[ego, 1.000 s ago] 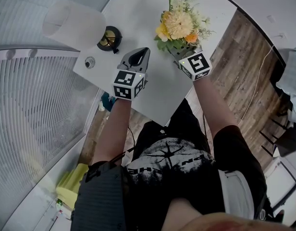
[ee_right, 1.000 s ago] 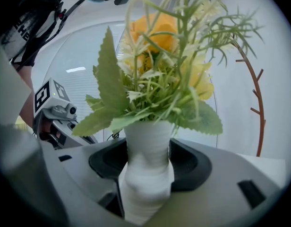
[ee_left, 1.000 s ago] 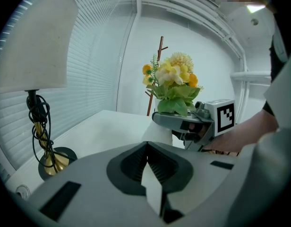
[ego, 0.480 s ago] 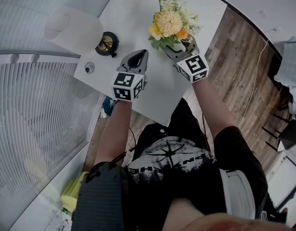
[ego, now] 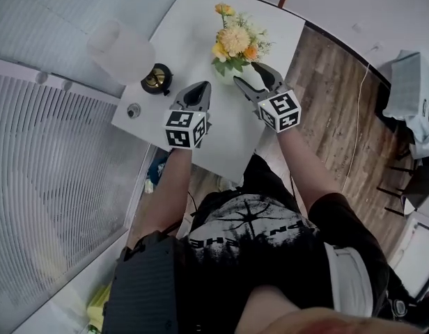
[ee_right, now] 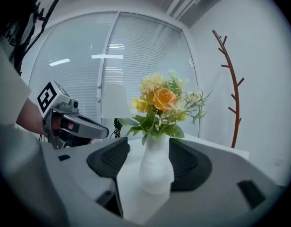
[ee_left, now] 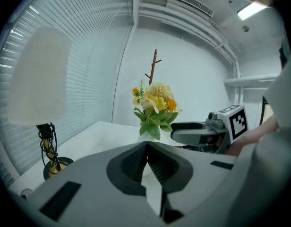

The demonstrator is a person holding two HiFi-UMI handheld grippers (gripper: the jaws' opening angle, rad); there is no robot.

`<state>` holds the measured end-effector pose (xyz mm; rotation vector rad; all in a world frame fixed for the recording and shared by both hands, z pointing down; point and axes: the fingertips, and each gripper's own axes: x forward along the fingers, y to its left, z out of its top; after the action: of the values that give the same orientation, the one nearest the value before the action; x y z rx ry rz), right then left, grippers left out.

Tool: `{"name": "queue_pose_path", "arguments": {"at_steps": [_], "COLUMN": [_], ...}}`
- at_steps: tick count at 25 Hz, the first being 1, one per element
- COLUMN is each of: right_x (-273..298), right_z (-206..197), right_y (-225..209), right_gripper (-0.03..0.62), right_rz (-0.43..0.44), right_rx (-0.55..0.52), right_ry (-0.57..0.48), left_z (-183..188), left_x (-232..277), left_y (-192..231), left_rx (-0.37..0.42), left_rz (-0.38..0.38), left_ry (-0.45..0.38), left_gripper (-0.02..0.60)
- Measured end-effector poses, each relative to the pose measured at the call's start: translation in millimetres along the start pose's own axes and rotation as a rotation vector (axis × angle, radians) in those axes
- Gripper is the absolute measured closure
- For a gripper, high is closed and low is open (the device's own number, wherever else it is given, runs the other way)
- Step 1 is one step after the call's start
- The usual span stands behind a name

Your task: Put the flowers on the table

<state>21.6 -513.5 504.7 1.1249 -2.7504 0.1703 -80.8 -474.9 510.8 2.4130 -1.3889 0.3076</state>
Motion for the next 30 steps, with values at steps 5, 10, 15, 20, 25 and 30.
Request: {"name": "queue_pose_path", "arguments": {"at_steps": [5, 10, 15, 20, 25, 30], "right_x": [-27, -42, -49, -59, -69, -69], "right_z": [22, 38, 48, 60, 69, 62], "right_y": [18, 37, 60, 79, 95, 93], "right_gripper": [0.414, 0.530, 0.562, 0.566, 0.568, 0.576], "right_rz": [-0.023, -0.030, -0.022, -0.023, -0.027, -0.046], "right_rx": [-0.012, -0.055, -0.058, -0.043, -0.072, -0.069], "right_ry": [0.001, 0.011, 0.015, 0.015, 0.020, 0.026], "left_z": [8, 18, 24, 31, 29, 21], "left_x": [-21, -37, -52, -70, -90, -94], "left_y": [-13, -22, -26, -35, -37, -31], "left_rx": [0.002, 0.024, 0.050, 0.076, 0.085, 0.085], "left_rz": [-0.012, -0.019, -0.034, -0.045, -0.047, -0.043], "left_ry": [-0.026, -0.047, -0.072, -0.084, -0.085, -0.082], "left_gripper": [0.569, 0.569, 0.569, 0.569, 0.569, 0.569]}}
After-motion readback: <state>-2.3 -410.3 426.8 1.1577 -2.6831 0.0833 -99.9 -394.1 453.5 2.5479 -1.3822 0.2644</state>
